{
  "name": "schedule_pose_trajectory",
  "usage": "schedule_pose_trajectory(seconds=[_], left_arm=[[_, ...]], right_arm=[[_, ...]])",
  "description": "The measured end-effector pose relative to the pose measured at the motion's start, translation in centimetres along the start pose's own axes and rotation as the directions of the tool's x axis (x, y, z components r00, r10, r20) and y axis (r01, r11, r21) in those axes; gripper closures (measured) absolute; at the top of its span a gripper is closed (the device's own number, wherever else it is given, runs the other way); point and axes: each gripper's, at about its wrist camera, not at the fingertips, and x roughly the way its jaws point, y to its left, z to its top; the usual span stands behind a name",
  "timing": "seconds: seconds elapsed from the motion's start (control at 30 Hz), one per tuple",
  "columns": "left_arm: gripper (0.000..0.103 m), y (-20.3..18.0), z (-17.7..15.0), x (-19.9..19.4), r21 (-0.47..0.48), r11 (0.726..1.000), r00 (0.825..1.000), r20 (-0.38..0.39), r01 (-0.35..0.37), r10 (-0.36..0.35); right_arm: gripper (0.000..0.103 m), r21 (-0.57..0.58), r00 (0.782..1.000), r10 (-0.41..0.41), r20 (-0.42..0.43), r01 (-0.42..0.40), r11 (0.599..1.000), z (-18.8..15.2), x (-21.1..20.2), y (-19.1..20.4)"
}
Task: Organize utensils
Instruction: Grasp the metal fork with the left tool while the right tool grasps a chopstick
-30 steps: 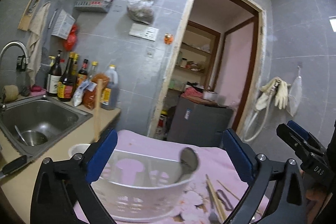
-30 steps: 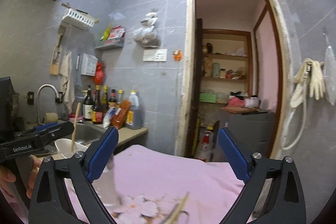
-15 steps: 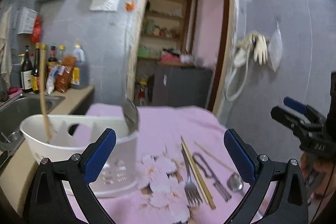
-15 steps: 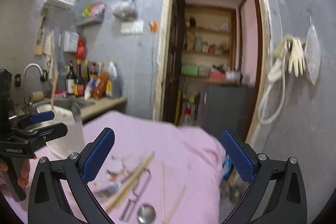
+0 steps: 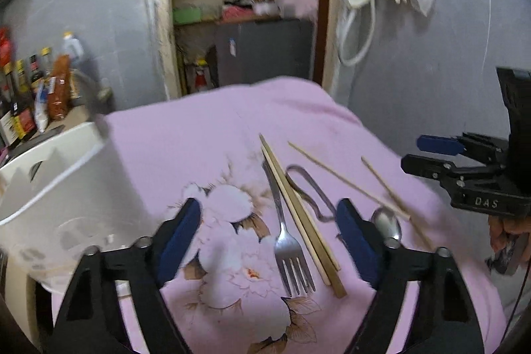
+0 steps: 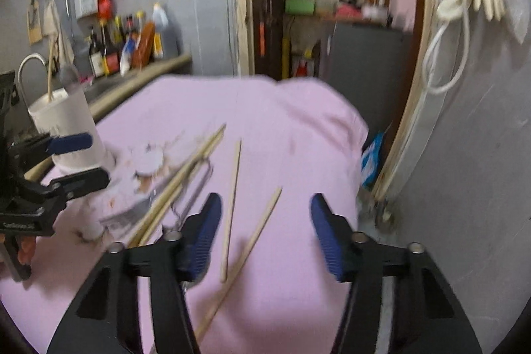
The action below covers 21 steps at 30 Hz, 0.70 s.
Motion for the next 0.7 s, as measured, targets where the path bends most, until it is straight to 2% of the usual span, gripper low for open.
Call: schedule_pose_trajectory(seconds=[0.13,0.23,0.47,0.6,0.7], left_arm=[[0.052,-0.1,0.2,2.4,0.024,0.999,0.995,-0.102,0.023,-0.021],[0.064,0.3,0.4,4.3,0.011,0.999,0.984,-0.176,0.031,-0.028],[0.07,1.2,0.9,7.7,-0.016,0.999,0.958,-0.284,0.039,-0.042],[0.078,1.5,1.0,8.3,-0.021,0.999,0.951,-0.306,0.042,-0.046],[0.078,1.5,1.2,9.0,-0.007,0.999,0.944,-0.326,0.039,-0.039]], right_arm=[[0.071,-0.004,0.995,0.016,-0.094,-0.016,1.0,0.0,1.5,0.1],[0.076,0.012,0.989,0.031,-0.146,-0.029,0.999,0.0,2.3,0.0],[0.084,0.052,0.97,0.047,-0.238,-0.036,0.998,0.6,4.0,0.0],[0.087,0.098,0.961,0.053,-0.271,-0.027,0.995,0.5,4.9,-0.7],[0.087,0.122,0.956,0.053,-0.289,-0.019,0.992,0.8,5.3,-0.8]])
